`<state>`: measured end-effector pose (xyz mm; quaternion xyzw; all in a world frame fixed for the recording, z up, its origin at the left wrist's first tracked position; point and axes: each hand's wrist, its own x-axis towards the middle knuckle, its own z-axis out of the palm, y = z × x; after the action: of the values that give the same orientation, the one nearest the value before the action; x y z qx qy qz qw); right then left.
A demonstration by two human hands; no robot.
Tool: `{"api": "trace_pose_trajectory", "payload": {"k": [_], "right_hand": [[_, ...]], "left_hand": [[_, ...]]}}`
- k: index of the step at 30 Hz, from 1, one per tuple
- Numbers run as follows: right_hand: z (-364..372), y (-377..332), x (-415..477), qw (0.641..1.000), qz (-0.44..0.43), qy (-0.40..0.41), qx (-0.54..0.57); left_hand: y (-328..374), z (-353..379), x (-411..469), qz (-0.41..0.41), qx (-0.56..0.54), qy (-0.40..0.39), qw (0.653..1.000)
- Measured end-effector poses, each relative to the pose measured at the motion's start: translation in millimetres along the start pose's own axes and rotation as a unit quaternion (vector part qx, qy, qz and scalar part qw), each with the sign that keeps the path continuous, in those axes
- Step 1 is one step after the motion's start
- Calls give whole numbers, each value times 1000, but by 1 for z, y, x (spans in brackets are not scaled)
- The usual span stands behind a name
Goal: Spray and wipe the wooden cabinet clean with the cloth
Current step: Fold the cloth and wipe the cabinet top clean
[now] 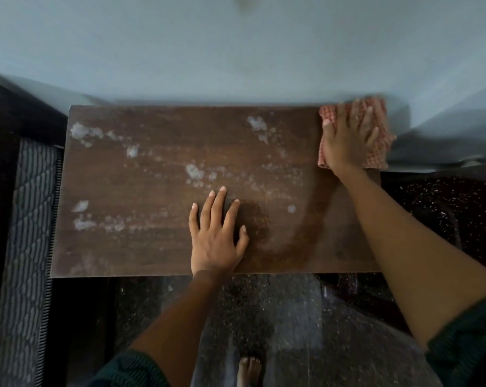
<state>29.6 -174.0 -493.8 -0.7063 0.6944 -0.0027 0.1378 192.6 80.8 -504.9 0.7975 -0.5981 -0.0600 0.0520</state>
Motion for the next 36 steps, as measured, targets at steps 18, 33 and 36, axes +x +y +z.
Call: {"api": "trace_pose_trajectory", "payload": {"k": [18,33,36], "right_hand": [[15,-66,-20,994,-100,-43,6],[17,-80,-13,997,-75,-23,22],[28,-92,-26,989,-144,-16,7]], "left_hand": [[-1,2,1,6,-14,16,1000],[-1,1,0,2,-20,12,1000],[-1,1,0,1,-23,12,1000]]}}
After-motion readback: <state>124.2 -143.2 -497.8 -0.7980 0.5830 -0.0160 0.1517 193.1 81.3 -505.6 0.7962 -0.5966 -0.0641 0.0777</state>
